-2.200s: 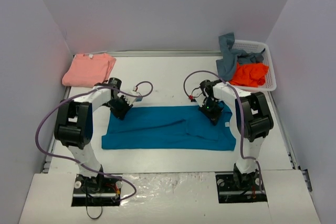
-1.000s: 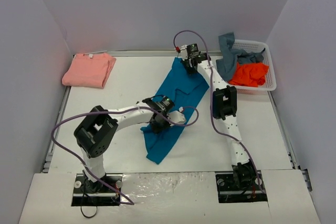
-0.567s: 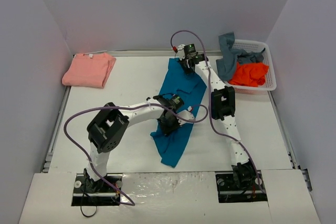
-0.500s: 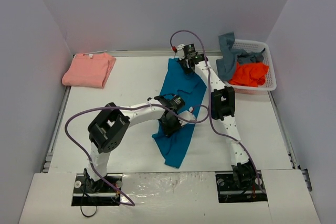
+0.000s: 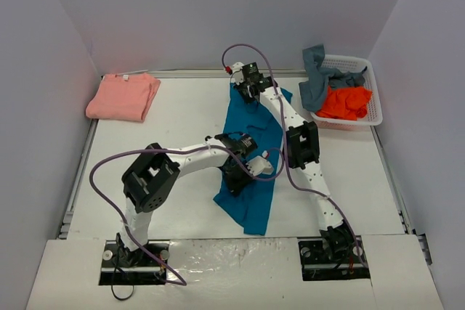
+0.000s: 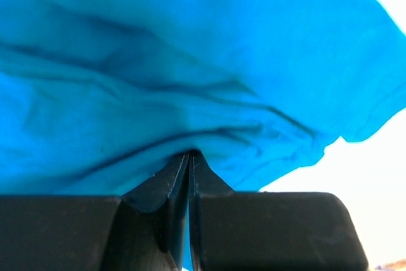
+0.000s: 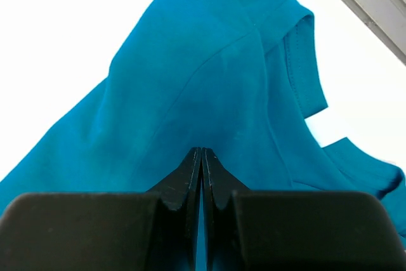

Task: Fold and stack the t-shirts
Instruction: Rotate the tshirt 90 degrees

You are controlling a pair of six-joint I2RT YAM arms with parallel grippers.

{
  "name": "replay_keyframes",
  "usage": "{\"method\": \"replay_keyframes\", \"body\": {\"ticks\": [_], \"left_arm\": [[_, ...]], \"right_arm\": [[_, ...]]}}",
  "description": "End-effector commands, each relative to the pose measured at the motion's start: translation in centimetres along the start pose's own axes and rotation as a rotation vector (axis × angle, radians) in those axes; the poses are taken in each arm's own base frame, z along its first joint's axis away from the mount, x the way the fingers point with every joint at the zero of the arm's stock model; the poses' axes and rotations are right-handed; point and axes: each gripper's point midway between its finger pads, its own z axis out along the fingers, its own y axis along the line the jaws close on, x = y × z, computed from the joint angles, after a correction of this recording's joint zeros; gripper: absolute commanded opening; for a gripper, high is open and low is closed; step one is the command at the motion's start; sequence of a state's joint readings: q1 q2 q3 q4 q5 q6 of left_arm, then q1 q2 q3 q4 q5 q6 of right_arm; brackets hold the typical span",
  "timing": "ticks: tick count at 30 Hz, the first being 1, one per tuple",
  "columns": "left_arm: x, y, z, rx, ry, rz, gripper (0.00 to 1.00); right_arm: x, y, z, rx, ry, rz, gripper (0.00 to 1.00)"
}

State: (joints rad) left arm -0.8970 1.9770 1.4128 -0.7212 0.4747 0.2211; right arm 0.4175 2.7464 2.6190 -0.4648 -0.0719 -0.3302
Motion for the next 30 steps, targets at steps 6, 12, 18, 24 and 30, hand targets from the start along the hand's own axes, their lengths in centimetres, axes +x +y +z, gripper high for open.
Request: {"method": "replay_keyframes", "body": {"ticks": [6,12,18,24,30], "left_arm": [[-0.9,-2.8,-7.6,-0.033,-0.08,0.111,0.03],[2.6,-2.8,-8.0,-0.071,-0.03,0.102,0.02],[-0.1,-0.6,-16.4,-0.144,-0.281,0.073,0.02],[1.1,6.9,-25.4,-0.449,-0.461,-0.085,0.02],[3.7,11.0,-27.2,-0.55,-0.504,-0.231,0.02]], "right_arm": [[-5.2,-3.0,-5.6,0.145,-0.102,-0.035,0.0],[-5.3,-4.6,-10.8,0.171,-0.097,-0.013,0.0],[0.0,-3.4,-14.9,0.12,0.014,-0.037,0.0],[5.7,-1.1,-17.2,0.075,0.134,-0.047,0.0],[10.3,2.0,-17.1,-0.033,0.225,-0.037,0.0]]}}
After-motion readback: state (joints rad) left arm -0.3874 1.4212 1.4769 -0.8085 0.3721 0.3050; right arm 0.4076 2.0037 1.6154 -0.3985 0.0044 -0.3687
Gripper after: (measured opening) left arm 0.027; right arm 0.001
